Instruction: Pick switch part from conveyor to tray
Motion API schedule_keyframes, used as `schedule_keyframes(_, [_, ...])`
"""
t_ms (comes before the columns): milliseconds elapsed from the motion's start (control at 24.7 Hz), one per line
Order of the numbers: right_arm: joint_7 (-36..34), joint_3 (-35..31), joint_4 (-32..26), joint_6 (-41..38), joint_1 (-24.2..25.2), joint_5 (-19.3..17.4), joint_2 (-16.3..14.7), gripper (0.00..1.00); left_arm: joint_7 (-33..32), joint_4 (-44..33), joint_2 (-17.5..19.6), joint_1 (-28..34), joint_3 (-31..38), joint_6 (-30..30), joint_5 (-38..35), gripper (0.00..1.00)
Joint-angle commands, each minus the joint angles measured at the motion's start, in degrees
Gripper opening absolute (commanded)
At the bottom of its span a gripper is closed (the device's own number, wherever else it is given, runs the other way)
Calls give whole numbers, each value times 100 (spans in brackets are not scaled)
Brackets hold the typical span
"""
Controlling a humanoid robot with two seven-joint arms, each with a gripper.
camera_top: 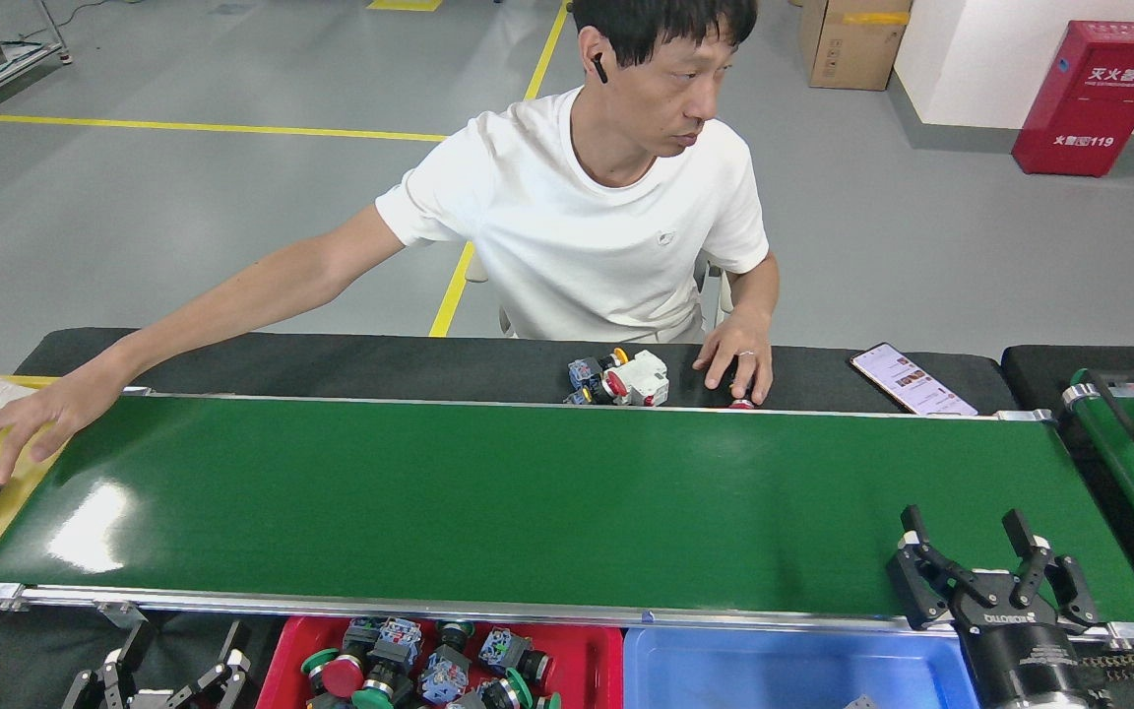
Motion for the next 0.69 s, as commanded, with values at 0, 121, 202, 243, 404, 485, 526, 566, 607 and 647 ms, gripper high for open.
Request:
schedule_keyframes(0, [-540, 246, -89, 434, 90, -134, -200, 100, 65, -148, 51, 47, -231, 561, 30, 100])
schedule_keyframes(121, [-865, 264, -89, 399, 539, -301, -164, 100, 65, -148, 183, 47, -486, 895, 21, 100])
schedule_keyframes(202, [-1015, 264, -89, 399, 714, -301, -112, 100, 65, -157, 341, 29, -626, 1070, 30, 100])
schedule_keyframes(243, [-1015, 264, -89, 390, 776, -301, -103, 100, 56, -156, 394, -6, -705, 1088, 21, 100])
schedule_keyframes(404, [-971, 255, -89, 373, 820, -301, -129, 100, 56, -148, 517, -15, -758, 1035, 30, 100])
schedule_keyframes(485, [-971, 255, -89, 373, 820, -292, -147, 100, 56, -148, 535, -15, -802, 1035, 48, 100])
schedule_keyframes(526, [-962, 255, -89, 373, 820, -292, -156, 100, 56, -148, 543, -24, -802, 1035, 30, 100])
schedule_keyframes(566, [-962, 255, -89, 373, 820, -292, -156, 100, 56, -148, 508, -24, -793, 1035, 30, 100])
schedule_keyframes(607, [-962, 255, -89, 364, 811, -292, -164, 100, 56, -148, 456, -24, -776, 1027, 30, 100])
schedule_keyframes(647, [-953, 255, -89, 364, 811, -292, -156, 100, 56, -148, 447, -15, -793, 1027, 48, 100])
